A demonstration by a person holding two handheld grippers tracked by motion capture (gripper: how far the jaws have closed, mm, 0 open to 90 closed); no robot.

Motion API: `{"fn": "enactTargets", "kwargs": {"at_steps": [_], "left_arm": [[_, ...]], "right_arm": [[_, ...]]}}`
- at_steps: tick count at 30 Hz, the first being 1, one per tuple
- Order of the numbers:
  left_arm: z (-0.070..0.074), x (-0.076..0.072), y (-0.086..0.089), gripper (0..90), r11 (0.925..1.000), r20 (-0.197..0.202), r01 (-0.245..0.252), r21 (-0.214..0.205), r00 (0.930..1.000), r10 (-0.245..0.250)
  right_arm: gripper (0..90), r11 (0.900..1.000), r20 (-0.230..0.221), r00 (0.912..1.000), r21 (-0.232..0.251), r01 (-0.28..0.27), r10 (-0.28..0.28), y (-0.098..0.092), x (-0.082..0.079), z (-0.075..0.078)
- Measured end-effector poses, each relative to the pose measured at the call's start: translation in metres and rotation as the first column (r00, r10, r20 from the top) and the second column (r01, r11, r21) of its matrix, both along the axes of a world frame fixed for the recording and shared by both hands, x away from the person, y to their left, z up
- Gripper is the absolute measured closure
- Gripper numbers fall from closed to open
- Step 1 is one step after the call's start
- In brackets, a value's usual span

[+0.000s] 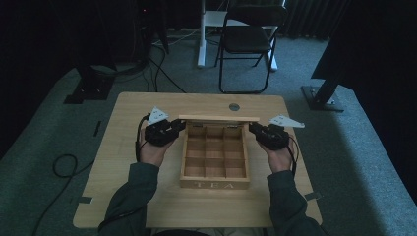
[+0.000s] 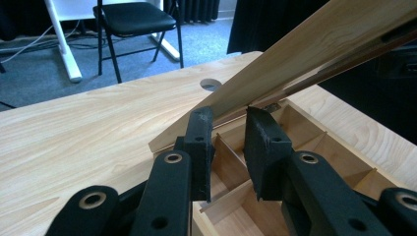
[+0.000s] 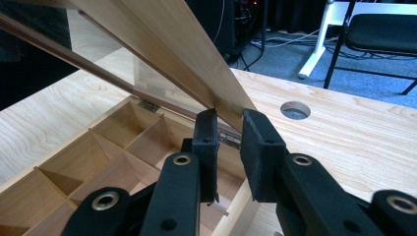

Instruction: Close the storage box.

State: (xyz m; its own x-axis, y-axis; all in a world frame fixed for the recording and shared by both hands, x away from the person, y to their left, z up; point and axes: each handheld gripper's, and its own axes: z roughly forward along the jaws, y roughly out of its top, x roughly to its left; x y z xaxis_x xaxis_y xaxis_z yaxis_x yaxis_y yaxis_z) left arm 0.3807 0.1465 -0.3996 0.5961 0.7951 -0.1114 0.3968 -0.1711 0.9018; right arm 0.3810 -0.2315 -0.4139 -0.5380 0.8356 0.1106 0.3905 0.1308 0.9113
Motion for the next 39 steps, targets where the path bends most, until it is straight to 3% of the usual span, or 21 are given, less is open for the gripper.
{"fn": "enactTargets", "kwargs": {"at_steps": [12, 16, 39], "left_arm": [[-0.003, -0.004, 0.001, 73.0, 1.0, -0.009, 0.007, 0.0, 0.9999, -0.007], [-0.005, -0.004, 0.003, 73.0, 0.9995, -0.024, 0.019, -0.024, 0.9995, -0.019], [-0.013, -0.009, 0.006, 72.7, 0.9984, -0.055, 0.038, -0.042, 0.9977, -0.04]], "right_arm": [[75.8, 0.9998, -0.014, 0.9999, 0.017, -0.003, 0.004, -0.001, -0.004, -0.003], [75.7, 0.9999, -0.02, 0.9998, 0.017, -0.004, 0.005, -0.001, -0.005, -0.003], [74.4, 0.9987, -0.046, 0.9985, 0.042, -0.026, 0.028, -0.004, -0.009, -0.011]]}}
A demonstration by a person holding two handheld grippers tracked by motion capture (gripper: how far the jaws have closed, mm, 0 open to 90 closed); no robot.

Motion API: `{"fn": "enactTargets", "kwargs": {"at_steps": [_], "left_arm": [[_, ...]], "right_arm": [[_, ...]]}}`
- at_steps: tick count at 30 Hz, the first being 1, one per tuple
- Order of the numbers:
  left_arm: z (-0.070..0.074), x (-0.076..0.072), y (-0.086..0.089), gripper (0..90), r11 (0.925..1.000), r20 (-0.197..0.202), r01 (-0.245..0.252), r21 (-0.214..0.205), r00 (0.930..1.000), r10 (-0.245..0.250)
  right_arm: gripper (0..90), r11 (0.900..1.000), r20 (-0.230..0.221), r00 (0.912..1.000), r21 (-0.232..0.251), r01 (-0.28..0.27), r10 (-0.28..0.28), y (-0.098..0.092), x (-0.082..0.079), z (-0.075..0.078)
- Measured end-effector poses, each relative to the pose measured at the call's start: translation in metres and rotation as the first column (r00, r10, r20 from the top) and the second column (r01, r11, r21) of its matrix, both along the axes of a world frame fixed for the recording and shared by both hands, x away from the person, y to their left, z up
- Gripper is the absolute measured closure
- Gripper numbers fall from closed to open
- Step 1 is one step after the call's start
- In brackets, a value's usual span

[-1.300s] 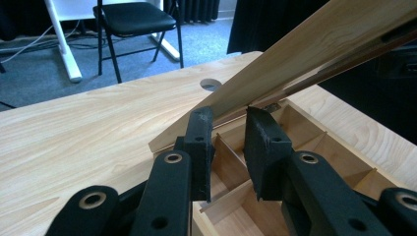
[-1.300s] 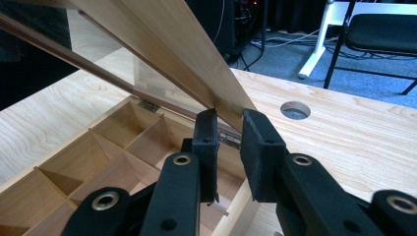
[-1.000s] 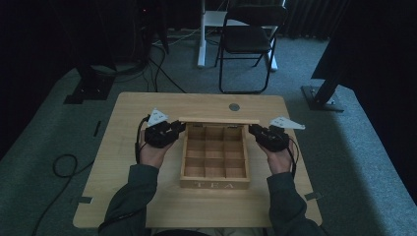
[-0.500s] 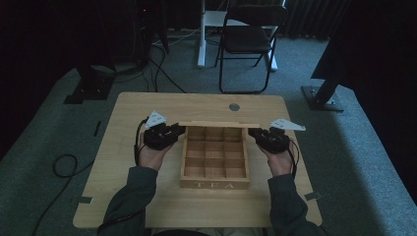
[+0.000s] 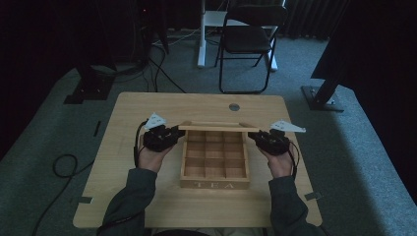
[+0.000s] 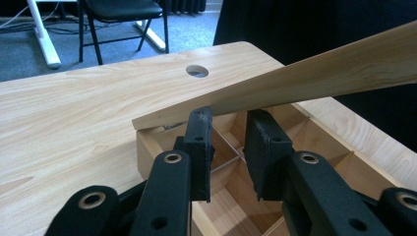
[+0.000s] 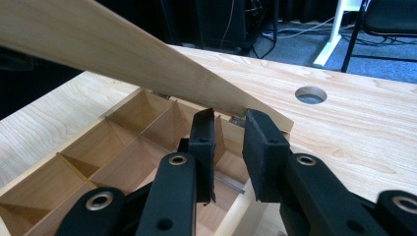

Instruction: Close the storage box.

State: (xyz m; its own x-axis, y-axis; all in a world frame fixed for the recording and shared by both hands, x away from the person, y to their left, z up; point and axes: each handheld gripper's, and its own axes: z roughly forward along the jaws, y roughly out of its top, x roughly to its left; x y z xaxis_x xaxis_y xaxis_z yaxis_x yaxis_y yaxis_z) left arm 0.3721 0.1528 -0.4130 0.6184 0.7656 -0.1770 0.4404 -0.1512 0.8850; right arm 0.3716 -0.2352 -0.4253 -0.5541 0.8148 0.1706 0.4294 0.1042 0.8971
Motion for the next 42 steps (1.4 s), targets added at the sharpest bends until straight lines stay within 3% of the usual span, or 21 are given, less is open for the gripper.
{"fn": "enactTargets", "kwargs": {"at_steps": [19, 27, 42], "left_arm": [[-0.007, -0.005, 0.002, 72.4, 0.9998, -0.016, 0.018, -0.011, 0.9997, -0.019], [-0.011, -0.007, 0.003, 72.3, 0.9995, -0.016, 0.024, -0.021, 0.9996, -0.024], [-0.017, -0.01, 0.005, 71.3, 0.9987, -0.021, 0.035, -0.038, 0.9992, -0.035]], "right_arm": [[73.0, 1.0, -0.013, 0.9999, -0.002, -0.008, 0.008, 0.0, -0.006, -0.006], [72.0, 0.999, -0.029, 0.9993, 0.04, -0.022, 0.023, -0.003, -0.007, -0.009], [71.1, 0.999, -0.026, 0.9992, 0.033, -0.031, 0.032, -0.003, -0.012, -0.012]]}}
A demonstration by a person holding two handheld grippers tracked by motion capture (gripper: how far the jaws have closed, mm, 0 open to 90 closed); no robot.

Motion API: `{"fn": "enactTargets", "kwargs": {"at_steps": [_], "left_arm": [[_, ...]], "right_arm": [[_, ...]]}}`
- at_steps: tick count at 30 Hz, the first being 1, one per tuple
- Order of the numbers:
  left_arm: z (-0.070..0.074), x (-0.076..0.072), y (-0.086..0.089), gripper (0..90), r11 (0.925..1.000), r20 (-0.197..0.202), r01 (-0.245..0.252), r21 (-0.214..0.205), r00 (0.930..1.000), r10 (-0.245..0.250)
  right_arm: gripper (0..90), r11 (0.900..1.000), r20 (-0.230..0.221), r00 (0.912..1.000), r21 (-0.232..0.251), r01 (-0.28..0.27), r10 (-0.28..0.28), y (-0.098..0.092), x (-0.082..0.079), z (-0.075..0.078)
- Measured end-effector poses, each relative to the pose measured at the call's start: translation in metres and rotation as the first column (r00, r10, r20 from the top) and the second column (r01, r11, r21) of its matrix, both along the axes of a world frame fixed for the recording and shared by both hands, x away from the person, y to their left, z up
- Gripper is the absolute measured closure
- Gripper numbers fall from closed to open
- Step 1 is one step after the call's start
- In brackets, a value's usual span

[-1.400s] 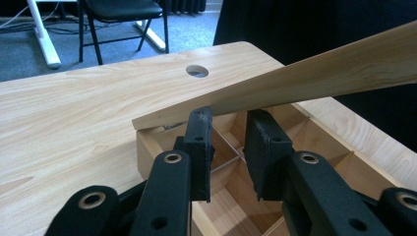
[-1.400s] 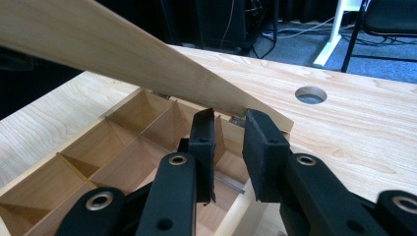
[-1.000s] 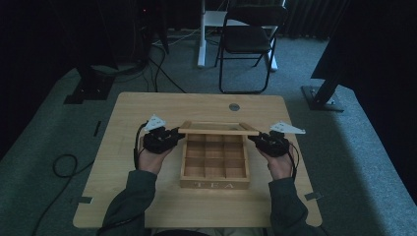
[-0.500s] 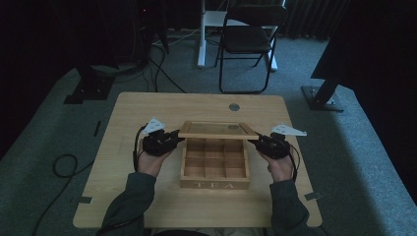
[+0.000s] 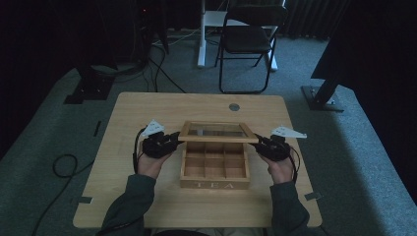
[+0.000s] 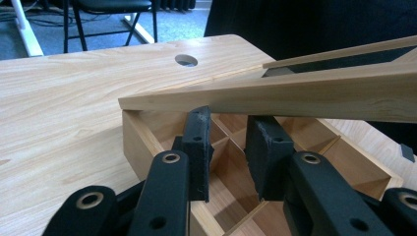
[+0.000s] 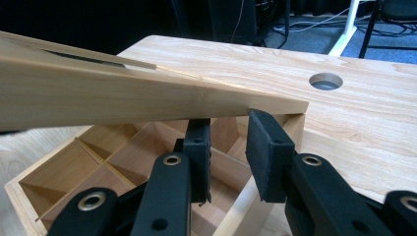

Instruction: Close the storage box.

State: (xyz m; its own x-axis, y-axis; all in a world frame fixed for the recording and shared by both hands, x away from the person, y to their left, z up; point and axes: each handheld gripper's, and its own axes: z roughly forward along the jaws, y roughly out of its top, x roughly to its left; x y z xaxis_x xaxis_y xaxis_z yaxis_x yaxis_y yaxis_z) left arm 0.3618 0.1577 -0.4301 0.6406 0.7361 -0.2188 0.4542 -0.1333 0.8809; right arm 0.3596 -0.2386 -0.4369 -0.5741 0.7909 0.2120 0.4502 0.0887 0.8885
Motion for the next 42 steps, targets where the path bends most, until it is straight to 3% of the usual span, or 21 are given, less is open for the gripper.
{"fn": "enactTargets", "kwargs": {"at_steps": [42], "left_arm": [[-0.018, -0.006, 0.0, 70.0, 0.9999, -0.018, 0.008, 0.009, 0.9998, -0.008]], "right_arm": [[69.4, 0.9996, -0.014, 0.9997, 0.02, -0.017, 0.018, -0.002, -0.01, -0.017]]}}
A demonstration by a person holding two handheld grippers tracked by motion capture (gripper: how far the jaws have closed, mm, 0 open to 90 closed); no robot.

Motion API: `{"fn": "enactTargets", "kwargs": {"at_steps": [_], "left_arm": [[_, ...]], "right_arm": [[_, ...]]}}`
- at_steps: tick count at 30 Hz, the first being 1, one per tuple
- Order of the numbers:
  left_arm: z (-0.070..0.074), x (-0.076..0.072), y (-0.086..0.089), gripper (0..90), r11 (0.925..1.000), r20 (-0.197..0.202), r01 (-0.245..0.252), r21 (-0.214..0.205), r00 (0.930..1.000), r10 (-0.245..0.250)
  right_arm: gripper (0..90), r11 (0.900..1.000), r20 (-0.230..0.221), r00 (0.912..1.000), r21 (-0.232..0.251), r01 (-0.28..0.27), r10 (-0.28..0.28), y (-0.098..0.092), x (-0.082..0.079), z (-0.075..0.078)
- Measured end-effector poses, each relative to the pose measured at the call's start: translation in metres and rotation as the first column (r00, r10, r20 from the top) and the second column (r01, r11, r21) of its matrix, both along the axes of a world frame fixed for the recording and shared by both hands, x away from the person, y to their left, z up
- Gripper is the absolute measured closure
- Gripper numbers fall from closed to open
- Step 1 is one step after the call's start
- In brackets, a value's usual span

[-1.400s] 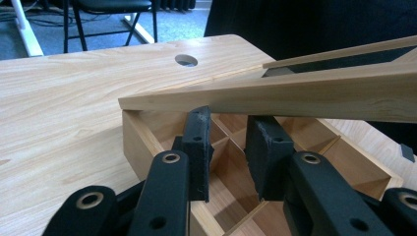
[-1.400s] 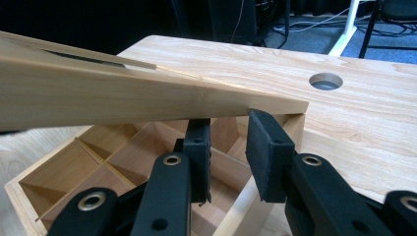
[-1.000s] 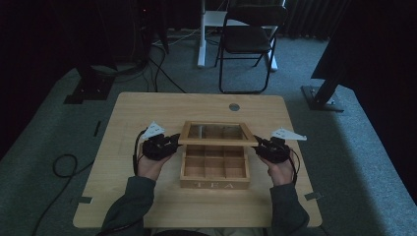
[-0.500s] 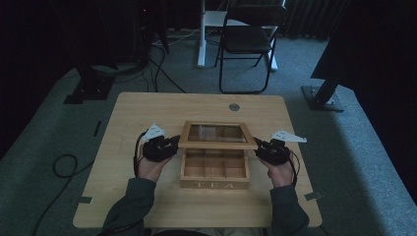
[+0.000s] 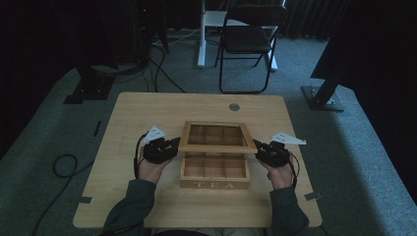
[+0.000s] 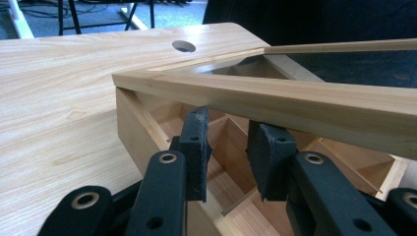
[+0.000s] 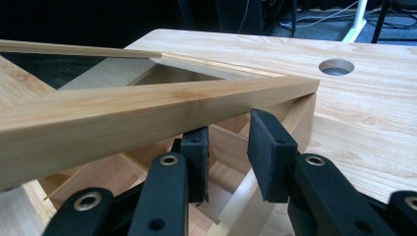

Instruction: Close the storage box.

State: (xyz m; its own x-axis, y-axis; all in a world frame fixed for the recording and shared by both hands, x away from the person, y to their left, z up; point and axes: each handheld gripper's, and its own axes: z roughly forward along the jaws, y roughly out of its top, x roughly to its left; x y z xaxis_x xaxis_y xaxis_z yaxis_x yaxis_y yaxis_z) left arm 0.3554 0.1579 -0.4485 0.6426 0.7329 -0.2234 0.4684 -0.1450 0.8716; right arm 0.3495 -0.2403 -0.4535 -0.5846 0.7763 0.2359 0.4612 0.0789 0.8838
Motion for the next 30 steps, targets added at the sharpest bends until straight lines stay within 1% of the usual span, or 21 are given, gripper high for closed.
{"fn": "enactTargets", "kwargs": {"at_steps": [6, 11, 15, 30], "left_arm": [[-0.003, -0.001, 0.0, 70.0, 1.0, -0.005, 0.003, 0.006, 1.0, -0.003], [-0.005, -0.003, 0.0, 70.2, 1.0, -0.01, 0.003, 0.002, 0.9999, -0.003], [-0.007, -0.004, -0.002, 70.4, 0.9999, -0.01, 0.011, 0.005, 0.9999, -0.011], [-0.012, -0.006, -0.003, 70.3, 0.9999, -0.013, 0.015, -0.008, 0.9998, -0.015]], "right_arm": [[69.5, 1.0, -0.001, 1.0, -0.004, -0.004, 0.004, 0.0, -0.002, -0.003], [69.5, 0.9999, -0.003, 1.0, -0.008, -0.008, 0.008, 0.0, -0.003, -0.005], [69.5, 0.9999, -0.003, 0.9999, -0.012, -0.013, 0.013, -0.001, -0.004, -0.006], [69.5, 0.9996, 0.001, 0.9998, -0.017, -0.021, 0.021, 0.001, -0.007, -0.01]]}}
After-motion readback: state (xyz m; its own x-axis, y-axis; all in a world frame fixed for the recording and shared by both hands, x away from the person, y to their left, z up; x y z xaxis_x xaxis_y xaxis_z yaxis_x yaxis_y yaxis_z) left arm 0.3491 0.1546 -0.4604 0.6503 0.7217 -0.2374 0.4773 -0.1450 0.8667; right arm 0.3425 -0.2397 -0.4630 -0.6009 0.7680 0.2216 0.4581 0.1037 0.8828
